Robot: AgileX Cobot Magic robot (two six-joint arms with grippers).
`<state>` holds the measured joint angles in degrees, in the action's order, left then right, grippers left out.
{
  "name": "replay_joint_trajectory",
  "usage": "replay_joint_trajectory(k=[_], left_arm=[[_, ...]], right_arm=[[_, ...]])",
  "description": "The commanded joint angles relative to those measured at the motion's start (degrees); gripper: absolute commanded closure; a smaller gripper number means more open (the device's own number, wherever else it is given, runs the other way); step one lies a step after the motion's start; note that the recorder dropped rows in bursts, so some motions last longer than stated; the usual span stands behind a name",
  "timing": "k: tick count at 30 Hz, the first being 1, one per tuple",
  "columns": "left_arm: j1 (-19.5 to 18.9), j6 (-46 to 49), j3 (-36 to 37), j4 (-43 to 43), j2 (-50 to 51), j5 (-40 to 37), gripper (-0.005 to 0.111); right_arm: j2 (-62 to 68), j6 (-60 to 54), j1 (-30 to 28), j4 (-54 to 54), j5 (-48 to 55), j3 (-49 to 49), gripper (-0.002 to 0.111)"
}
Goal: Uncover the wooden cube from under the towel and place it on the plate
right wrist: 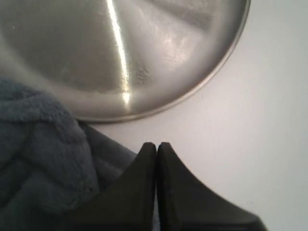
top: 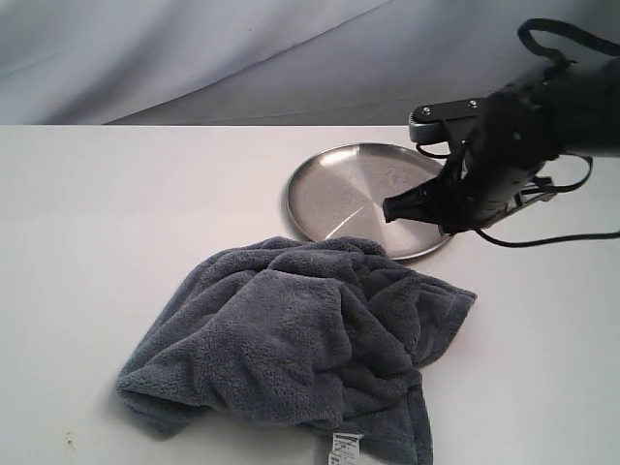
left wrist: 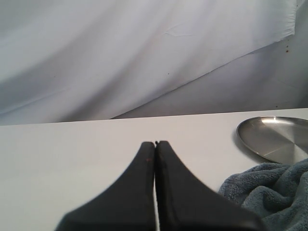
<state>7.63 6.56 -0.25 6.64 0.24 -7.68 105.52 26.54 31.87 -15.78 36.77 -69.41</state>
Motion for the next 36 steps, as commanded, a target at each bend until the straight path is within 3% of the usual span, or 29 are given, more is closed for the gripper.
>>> replay_joint_trajectory(k=[1, 12, 23, 36], left_arm=[[0.3, -0.1, 0.3, 0.1, -0.2, 0.2, 0.107], [0.3, -0.1, 0.3, 0.1, -0.2, 0.2, 0.107], [0.3, -0.1, 0.3, 0.1, -0.2, 0.2, 0.107], [0.3, -0.1, 0.3, 0.1, -0.2, 0.2, 0.107]], right_arm=[[5.2, -3.7, -0.5, 6.2, 1.2, -7.4, 0.108], [13.4, -17.1, 0.9, 29.5, 1.2, -22.2, 0.108], [16.9, -19.5, 11.0, 29.5, 5.5, -31.7, 0.108], [16.2, -26.2, 22.0, 29.4, 14.3, -31.7, 0.108]])
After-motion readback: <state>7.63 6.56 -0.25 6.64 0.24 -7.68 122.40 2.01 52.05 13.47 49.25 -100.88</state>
